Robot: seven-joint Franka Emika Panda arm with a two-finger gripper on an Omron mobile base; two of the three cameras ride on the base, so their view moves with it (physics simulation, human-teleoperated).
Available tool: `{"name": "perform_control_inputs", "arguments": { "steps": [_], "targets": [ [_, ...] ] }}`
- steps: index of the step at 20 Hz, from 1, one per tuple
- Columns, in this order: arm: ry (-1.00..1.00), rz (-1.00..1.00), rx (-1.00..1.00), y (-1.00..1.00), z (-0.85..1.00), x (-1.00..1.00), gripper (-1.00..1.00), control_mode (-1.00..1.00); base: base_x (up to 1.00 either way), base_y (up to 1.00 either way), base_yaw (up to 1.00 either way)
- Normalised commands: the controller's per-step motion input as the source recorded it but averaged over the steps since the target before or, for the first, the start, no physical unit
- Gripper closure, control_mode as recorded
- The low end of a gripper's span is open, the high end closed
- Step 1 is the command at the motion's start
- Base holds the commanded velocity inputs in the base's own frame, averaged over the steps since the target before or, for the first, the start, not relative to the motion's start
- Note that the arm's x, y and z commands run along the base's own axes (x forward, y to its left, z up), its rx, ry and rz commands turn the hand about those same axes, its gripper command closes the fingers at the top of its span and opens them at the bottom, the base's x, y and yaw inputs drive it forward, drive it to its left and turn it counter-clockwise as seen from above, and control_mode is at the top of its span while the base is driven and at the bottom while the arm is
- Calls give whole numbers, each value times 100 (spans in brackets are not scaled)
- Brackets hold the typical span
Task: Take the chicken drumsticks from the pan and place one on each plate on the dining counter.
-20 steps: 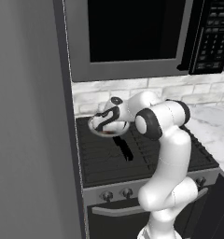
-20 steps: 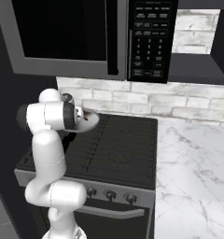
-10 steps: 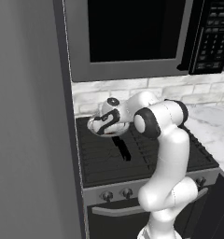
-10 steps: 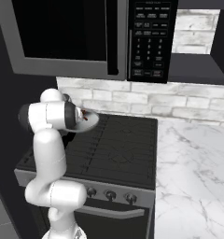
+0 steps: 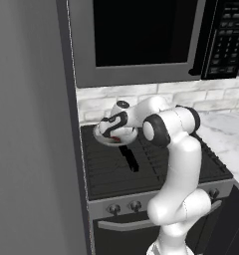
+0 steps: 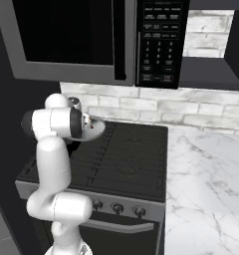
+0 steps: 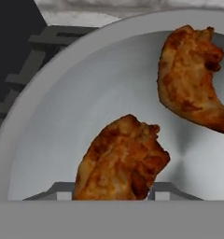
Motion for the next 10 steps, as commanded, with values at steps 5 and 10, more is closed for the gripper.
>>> {"name": "perform_control_inputs", "arguments": {
  "steps": [5,10],
  "targets": [
    [-5,0,0,-25,-18,-45,100,-100,0,0,0],
    [-14,0,0,0,41,-27,100,-100,0,0,0]
  ]
}}
